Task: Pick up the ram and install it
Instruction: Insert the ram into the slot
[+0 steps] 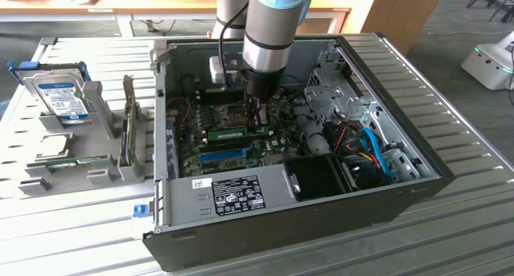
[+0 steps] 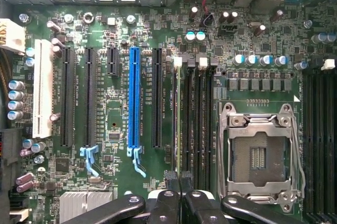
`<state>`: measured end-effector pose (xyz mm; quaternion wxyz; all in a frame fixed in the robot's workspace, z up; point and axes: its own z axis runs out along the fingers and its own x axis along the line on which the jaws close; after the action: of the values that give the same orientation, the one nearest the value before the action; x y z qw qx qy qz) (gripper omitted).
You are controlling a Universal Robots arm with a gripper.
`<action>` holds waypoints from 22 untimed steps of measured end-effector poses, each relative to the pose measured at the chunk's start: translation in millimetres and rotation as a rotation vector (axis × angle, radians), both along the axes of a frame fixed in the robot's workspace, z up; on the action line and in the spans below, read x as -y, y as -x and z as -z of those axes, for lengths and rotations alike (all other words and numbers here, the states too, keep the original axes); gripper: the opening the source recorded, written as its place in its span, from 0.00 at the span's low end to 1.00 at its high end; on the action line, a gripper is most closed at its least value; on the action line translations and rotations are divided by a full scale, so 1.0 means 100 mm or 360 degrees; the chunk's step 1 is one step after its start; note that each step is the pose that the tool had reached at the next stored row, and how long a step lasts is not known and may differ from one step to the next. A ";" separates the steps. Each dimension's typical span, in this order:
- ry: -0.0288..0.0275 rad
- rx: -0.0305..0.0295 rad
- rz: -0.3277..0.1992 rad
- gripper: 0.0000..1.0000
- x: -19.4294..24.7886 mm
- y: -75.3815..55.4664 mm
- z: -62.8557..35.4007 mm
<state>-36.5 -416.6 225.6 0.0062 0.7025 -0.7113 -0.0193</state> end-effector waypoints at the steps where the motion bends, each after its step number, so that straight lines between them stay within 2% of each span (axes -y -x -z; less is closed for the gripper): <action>1: 0.00000 0.00004 0.0000 0.12 0.000 0.00 0.004; 22: -0.00003 0.00042 0.0000 0.13 0.000 0.00 0.045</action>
<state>-36.4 -416.6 221.1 0.0052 0.7026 -0.7113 -0.0184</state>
